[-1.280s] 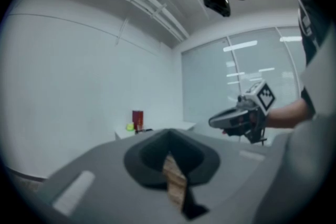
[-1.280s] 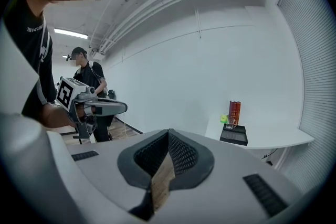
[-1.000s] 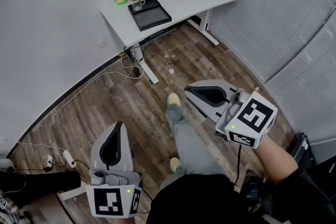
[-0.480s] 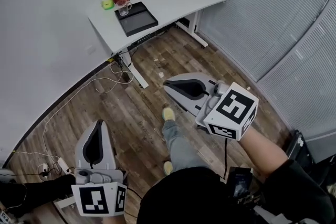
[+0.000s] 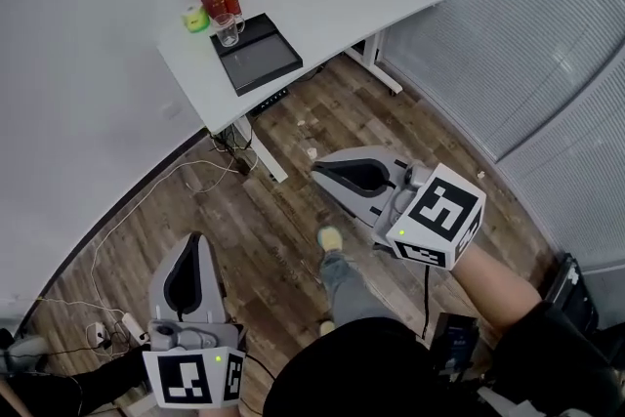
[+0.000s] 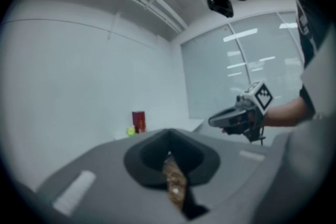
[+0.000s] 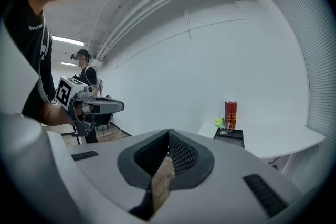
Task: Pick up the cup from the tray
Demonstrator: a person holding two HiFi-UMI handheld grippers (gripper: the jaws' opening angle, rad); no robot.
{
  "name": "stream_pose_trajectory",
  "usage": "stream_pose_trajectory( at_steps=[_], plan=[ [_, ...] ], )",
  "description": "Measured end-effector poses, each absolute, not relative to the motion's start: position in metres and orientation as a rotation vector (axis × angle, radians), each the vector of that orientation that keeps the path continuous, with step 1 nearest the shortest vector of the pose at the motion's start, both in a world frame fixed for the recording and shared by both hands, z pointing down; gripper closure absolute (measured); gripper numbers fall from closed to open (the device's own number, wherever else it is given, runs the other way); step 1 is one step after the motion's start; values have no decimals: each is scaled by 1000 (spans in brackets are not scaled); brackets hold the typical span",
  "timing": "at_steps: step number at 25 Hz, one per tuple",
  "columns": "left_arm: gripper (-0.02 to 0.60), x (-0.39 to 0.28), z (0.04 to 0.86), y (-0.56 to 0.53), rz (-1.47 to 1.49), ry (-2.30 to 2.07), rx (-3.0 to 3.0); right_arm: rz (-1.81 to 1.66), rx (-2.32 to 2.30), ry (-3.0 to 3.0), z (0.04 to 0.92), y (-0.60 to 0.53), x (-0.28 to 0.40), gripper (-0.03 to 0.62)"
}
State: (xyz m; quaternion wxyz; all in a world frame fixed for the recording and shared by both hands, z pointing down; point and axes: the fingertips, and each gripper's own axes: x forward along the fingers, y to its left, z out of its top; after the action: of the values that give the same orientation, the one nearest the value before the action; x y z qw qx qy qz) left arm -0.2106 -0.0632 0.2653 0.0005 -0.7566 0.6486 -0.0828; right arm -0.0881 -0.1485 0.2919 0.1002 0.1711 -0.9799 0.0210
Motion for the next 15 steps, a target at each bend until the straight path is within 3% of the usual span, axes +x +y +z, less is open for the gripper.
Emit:
stream_pose_trajectory(
  at_steps=[15],
  plan=[
    [584, -229, 245, -283, -308, 2082, -2337, 158, 431, -2939, 297, -373, -120, 588]
  ],
)
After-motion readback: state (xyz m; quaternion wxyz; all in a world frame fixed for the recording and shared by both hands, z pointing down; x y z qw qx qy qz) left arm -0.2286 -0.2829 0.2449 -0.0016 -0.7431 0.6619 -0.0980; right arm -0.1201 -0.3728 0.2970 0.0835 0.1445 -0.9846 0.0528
